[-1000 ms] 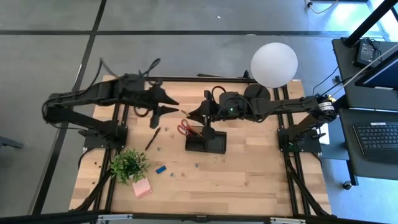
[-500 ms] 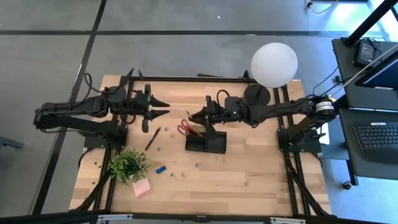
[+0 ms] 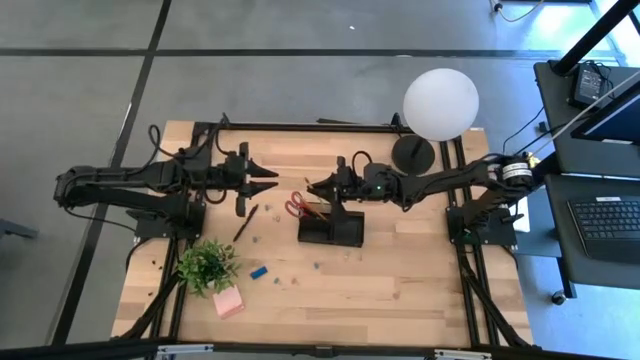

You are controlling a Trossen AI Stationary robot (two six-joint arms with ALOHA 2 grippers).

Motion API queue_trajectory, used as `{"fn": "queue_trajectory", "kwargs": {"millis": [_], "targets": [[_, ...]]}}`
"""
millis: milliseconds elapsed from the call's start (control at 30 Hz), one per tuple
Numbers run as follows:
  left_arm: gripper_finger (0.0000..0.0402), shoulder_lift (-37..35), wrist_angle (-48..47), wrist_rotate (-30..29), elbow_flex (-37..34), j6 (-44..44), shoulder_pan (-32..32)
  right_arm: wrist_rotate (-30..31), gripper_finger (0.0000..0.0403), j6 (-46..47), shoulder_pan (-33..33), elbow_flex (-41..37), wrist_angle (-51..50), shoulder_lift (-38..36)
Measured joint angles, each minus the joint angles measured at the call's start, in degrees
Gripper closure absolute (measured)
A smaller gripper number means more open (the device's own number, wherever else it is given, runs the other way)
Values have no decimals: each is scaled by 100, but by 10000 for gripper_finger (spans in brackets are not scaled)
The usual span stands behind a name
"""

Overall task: Pick and place office supplies into organizer
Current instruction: Put the light yellow pencil into the black desk organizer, then put the black pen into the black desk organizer

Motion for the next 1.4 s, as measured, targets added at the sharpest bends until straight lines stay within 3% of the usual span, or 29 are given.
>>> {"fn": "queue_trajectory", "kwargs": {"millis": [833, 1233, 1400], "targets": [[299, 5, 1, 0, 0, -48, 0, -44, 354, 284, 4, 3, 245, 1174], [299, 5, -1, 2, 0, -48, 0, -44, 363, 295, 4, 3, 343, 1205], [299, 5, -1, 2, 0, -48, 0, -68, 364, 233, 4, 3, 267, 863]]}}
